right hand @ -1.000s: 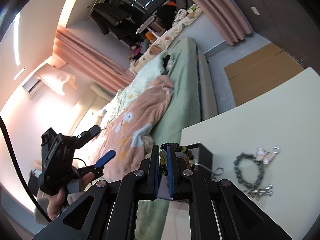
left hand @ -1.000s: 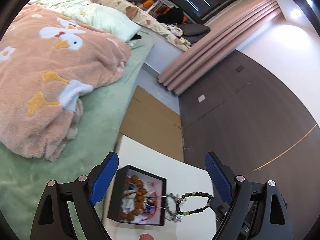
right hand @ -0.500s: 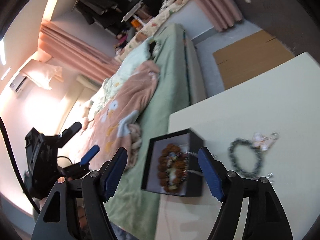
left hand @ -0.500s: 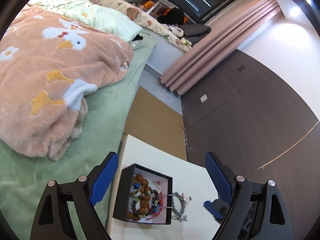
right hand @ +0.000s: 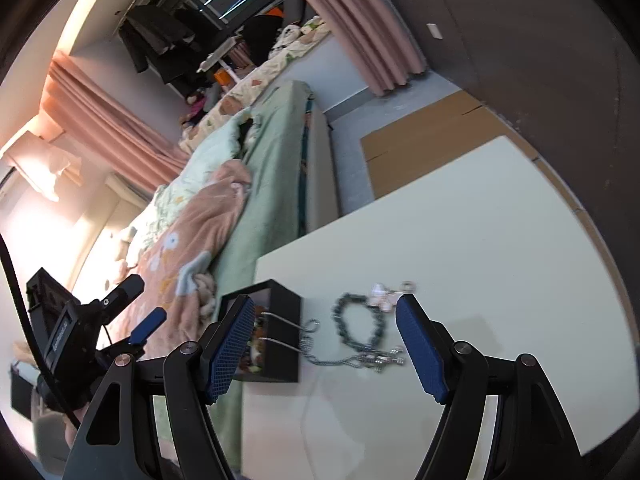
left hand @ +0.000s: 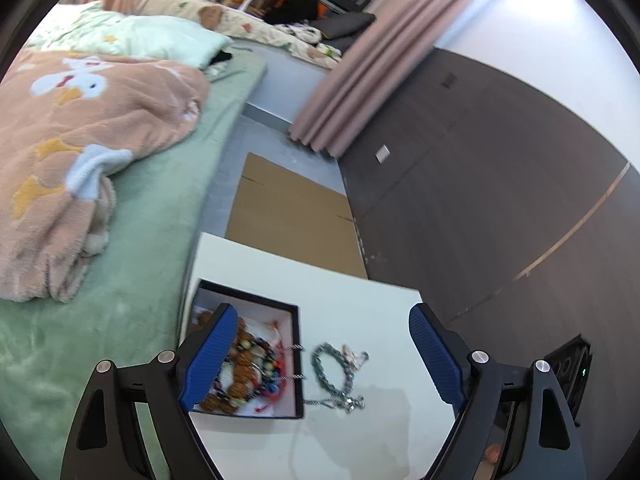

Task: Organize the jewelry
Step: 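Open both grippers over the black box and withdraw, then grasp the silver skull pendant chain with the left gripper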

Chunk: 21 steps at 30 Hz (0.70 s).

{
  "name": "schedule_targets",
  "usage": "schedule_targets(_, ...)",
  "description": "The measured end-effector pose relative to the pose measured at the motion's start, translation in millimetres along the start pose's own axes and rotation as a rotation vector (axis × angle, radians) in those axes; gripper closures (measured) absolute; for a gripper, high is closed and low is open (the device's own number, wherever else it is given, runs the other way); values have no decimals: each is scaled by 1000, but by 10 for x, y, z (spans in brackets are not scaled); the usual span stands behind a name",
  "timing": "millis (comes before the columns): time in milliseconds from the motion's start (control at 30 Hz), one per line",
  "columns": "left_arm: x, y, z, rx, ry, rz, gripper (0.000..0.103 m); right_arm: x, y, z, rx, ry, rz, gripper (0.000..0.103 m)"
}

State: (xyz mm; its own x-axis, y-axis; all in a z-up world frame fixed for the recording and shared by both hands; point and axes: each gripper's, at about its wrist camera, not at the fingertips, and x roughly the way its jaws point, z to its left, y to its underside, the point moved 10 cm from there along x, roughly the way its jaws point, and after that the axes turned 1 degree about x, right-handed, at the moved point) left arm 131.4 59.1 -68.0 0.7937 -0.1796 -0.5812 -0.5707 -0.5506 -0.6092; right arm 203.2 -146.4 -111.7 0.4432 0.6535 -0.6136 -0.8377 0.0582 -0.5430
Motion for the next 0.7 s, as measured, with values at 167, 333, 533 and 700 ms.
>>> schedule_targets(167,118,176,-210,61,12,44,23,-191,-3,-309,24,47,4,29)
schedule_targets(333,272,388,-413,136,21,100,30,-317,-8,-568,52,81,10,29)
schedule_targets(533,512,683,-599,207,24,178,40,-405,29,-828,90,122,28,29)
schedule_targets(700,732,1009,-689,262,5,262,43,-428,56,-1016,118,149,57,29)
